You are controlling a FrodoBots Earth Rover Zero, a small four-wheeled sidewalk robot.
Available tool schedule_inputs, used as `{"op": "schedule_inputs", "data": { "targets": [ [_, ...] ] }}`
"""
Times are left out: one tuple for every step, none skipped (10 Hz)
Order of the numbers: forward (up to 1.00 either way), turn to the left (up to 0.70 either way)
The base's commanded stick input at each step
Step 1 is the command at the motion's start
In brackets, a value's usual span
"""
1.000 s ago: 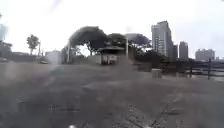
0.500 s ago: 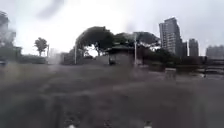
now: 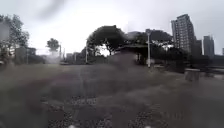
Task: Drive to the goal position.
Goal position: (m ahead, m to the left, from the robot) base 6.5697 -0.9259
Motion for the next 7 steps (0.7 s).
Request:
{"op": "schedule_inputs", "data": {
  "targets": [
    [1.00, -0.03],
    [1.00, -0.27],
    [1.00, -0.40],
    [1.00, -0.40],
    [1.00, -0.30],
    [1.00, -0.18],
    [1.00, 0.00]
  ]
}}
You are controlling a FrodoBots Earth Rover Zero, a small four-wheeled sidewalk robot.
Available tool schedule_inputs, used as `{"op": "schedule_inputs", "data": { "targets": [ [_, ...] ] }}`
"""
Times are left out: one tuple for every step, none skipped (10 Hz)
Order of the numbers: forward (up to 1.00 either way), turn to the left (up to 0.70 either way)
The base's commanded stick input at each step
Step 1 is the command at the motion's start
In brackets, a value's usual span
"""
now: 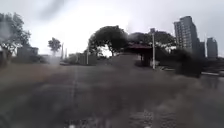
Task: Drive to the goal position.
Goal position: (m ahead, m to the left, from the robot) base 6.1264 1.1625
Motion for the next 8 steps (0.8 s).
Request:
{"op": "schedule_inputs", "data": {
  "targets": [
    [1.00, 0.00],
    [1.00, 0.00],
    [1.00, 0.00],
    [1.00, 0.00],
    [1.00, -0.37],
    [1.00, -0.13],
    [1.00, -0.01],
    [1.00, 0.00]
  ]
}}
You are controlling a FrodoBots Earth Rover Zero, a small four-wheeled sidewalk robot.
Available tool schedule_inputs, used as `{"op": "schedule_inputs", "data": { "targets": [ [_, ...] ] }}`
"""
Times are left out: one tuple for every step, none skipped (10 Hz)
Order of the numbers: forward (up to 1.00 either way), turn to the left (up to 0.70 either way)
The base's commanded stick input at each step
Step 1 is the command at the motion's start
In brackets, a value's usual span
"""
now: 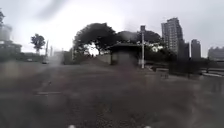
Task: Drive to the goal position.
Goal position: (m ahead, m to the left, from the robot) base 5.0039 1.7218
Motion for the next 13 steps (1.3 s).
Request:
{"op": "schedule_inputs", "data": {
  "targets": [
    [1.00, 0.00],
    [1.00, 0.00],
    [1.00, 0.00],
    [1.00, 0.00],
    [1.00, 0.00],
    [1.00, 0.00],
    [1.00, 0.00],
    [1.00, 0.00],
    [1.00, 0.00],
    [1.00, 0.00],
    [1.00, 0.00],
    [1.00, 0.00],
    [1.00, 0.00]
  ]
}}
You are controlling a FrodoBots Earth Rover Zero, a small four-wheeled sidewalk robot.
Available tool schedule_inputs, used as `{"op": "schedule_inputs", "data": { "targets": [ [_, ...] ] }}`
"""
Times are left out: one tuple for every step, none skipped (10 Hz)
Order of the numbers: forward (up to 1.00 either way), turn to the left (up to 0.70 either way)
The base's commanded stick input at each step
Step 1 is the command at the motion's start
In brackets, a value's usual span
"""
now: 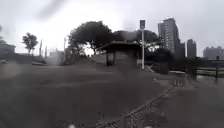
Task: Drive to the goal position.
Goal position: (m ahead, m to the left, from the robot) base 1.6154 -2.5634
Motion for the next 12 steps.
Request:
{"op": "schedule_inputs", "data": {
  "targets": [
    [1.00, 0.00],
    [1.00, 0.00],
    [1.00, 0.00],
    [1.00, 0.00],
    [1.00, 0.00],
    [1.00, 0.00],
    [1.00, 0.00],
    [1.00, -0.06],
    [1.00, -0.21],
    [1.00, -0.39],
    [1.00, -0.40],
    [1.00, -0.40]
  ]
}}
